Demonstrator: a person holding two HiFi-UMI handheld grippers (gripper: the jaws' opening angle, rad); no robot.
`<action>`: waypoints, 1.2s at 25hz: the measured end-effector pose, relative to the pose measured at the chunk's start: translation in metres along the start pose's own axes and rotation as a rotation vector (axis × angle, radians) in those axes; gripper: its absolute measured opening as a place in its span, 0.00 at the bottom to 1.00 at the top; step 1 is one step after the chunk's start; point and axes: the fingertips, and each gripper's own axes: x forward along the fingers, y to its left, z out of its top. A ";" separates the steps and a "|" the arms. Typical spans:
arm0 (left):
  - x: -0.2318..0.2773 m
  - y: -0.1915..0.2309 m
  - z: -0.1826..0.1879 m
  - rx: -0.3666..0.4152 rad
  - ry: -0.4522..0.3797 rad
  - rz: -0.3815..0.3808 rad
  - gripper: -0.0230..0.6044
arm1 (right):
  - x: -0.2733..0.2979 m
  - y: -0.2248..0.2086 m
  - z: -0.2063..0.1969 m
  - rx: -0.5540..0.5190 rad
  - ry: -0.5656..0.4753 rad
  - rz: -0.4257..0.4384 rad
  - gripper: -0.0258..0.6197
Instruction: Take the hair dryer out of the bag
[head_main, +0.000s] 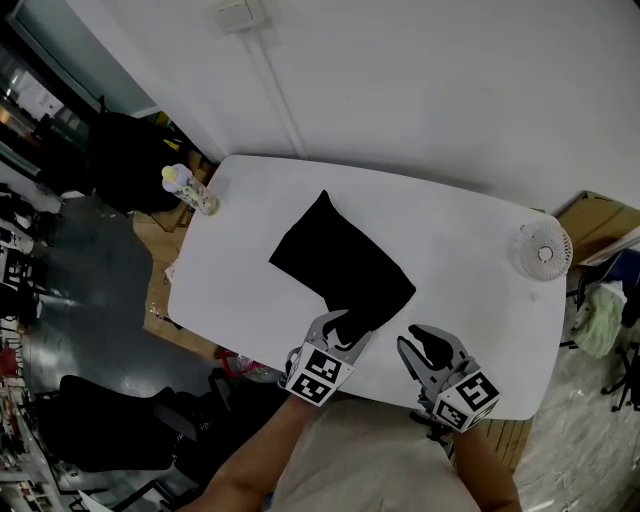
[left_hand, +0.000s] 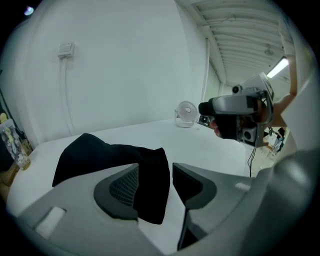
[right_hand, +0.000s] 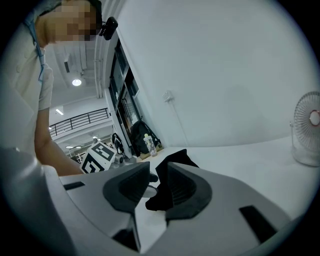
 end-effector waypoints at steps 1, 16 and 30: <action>0.001 0.001 -0.003 -0.003 0.011 0.008 0.35 | 0.000 0.000 0.000 0.000 0.000 0.004 0.20; 0.023 0.018 -0.037 0.022 0.170 0.081 0.34 | 0.001 0.000 -0.006 0.016 0.020 -0.005 0.20; 0.027 0.026 -0.036 -0.013 0.196 0.083 0.07 | 0.000 -0.005 -0.011 0.033 0.025 -0.024 0.20</action>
